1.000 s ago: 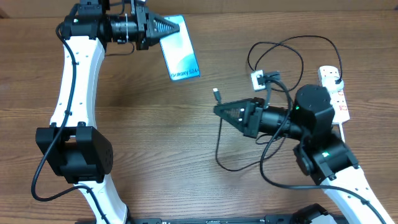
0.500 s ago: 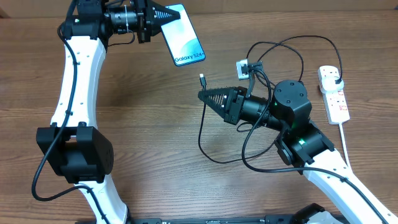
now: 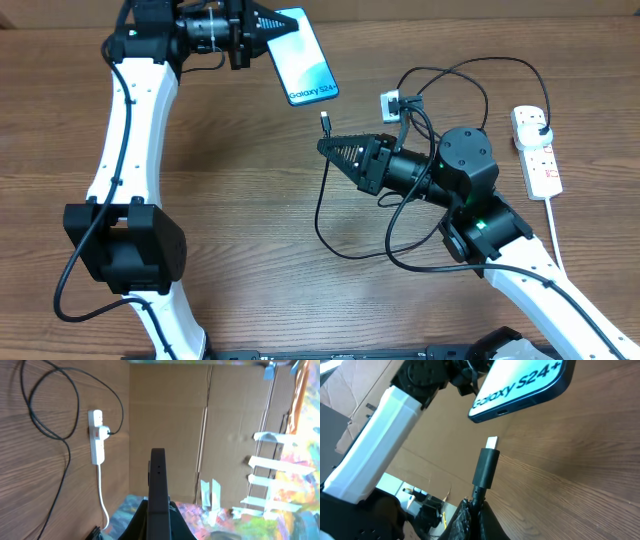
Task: Plug charger to phone and switch on socket
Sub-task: 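Align the USB-C plug under the phone's port with right gripper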
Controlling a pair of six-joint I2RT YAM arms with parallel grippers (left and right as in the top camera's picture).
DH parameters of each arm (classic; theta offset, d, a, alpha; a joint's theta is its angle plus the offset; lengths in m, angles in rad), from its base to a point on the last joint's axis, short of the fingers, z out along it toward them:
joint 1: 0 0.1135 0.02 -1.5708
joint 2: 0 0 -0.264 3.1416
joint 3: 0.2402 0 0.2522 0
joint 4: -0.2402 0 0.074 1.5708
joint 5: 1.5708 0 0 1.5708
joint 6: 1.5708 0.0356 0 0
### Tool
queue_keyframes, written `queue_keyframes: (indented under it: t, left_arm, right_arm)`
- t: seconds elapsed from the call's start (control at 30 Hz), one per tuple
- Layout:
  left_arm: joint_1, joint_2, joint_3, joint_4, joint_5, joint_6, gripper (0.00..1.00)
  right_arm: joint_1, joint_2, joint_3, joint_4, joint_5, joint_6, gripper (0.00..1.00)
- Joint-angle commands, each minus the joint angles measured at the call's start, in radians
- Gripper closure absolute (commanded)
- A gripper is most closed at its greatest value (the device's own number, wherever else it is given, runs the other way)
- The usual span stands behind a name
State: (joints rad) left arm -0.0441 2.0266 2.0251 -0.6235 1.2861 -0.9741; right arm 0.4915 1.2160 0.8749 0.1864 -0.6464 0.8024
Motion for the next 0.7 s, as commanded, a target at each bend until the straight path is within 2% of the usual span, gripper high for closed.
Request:
queue_keyframes:
  t: [0.0, 0.67]
  left_arm:
    - [-0.023, -0.044, 0.013, 0.011, 0.03, -0.013, 0.96]
    - [-0.021, -0.044, 0.013, 0.007, 0.013, 0.04, 0.96]
  right_arm:
    - [0.005, 0.013, 0.002, 0.007, 0.002, 0.01, 0.96]
    - [0.005, 0.013, 0.002, 0.008, -0.002, 0.001, 0.96]
